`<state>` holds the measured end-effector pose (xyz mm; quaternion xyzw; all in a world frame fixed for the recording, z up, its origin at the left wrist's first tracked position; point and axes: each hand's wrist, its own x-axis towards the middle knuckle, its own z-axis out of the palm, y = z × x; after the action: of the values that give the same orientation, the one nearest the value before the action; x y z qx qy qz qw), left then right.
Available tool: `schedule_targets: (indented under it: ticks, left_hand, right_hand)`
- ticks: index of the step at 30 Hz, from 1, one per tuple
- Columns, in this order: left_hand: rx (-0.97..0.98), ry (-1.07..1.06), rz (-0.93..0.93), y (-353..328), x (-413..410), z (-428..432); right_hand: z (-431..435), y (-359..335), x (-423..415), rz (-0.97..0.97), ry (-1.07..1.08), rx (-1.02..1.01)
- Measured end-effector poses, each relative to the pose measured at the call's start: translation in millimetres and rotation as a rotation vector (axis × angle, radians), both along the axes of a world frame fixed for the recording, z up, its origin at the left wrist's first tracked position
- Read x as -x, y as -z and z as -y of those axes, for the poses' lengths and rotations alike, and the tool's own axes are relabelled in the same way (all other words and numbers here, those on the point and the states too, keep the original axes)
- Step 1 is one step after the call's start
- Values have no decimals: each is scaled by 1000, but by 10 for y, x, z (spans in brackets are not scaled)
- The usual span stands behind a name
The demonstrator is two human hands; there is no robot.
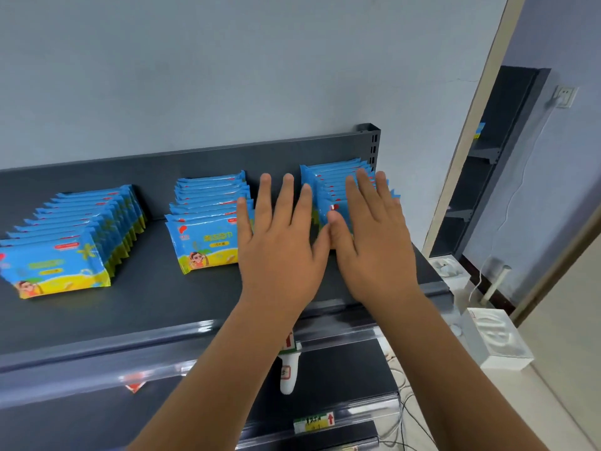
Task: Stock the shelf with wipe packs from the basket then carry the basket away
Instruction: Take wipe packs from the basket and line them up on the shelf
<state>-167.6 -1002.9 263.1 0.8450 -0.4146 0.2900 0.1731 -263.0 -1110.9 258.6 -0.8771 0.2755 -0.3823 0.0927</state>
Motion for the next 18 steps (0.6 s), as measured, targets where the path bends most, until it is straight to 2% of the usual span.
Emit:
schedule_targets:
  ticks: [3,7,14,18]
  left_hand:
    - [35,-133,-67,-2,-46,-298]
    - [103,-419,-30,30,-167,-957]
    - [134,-877,-103,351,-393,-2535]
    - [161,-1072,-193,550,-319,-3479]
  right_hand:
    - [-277,-75,-202,9,-96,-1]
    - [-842,-94,-633,15,-294,-2]
    - [-2329,159,-1356,-83,-638,155]
    - [-3298,374,-1583,-129,-858,162]
